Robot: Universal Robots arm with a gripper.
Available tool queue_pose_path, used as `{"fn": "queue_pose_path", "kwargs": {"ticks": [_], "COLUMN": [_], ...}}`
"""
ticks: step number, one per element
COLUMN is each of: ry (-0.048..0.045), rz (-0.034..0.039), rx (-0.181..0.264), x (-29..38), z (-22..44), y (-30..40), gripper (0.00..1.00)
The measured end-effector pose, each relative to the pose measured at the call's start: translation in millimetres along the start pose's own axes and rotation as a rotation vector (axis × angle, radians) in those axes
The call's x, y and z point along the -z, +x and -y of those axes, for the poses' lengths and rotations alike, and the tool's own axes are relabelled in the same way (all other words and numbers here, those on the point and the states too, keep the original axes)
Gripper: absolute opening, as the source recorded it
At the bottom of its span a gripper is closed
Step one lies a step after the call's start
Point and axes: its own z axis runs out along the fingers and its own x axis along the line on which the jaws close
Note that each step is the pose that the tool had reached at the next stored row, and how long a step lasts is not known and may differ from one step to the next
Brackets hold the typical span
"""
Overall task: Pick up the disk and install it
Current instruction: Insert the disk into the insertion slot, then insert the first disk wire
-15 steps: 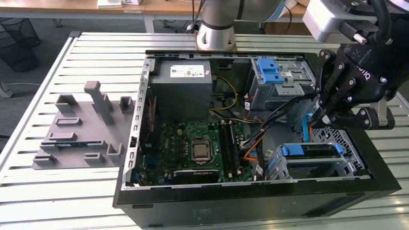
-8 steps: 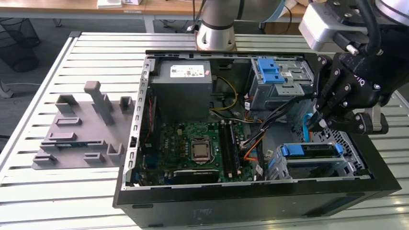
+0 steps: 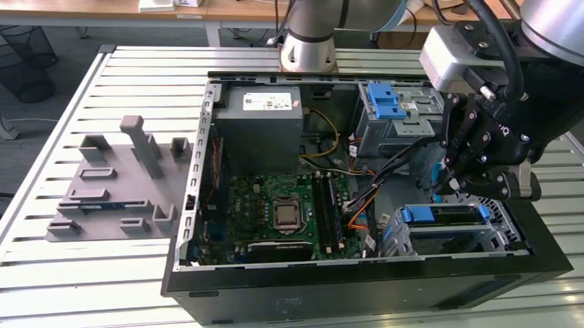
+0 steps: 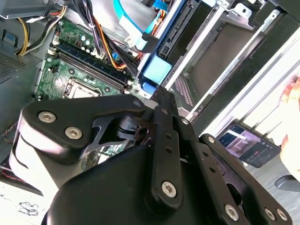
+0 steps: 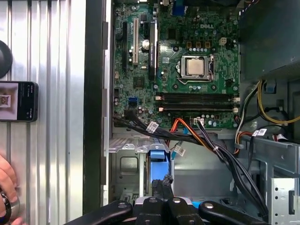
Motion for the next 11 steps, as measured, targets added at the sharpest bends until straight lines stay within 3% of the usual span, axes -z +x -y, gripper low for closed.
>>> {"fn": "queue_pose_path", "kwargs": {"ticks": [3, 11], "ry": [-0.0001, 0.0000], "rz": [-0.0001, -0.0001], "rx": [0.000, 0.000], "x": [-3.4, -4.0], "z": [0.1, 0.1], "y": [0.0, 0.1], "gripper": [0.11, 0.11]}}
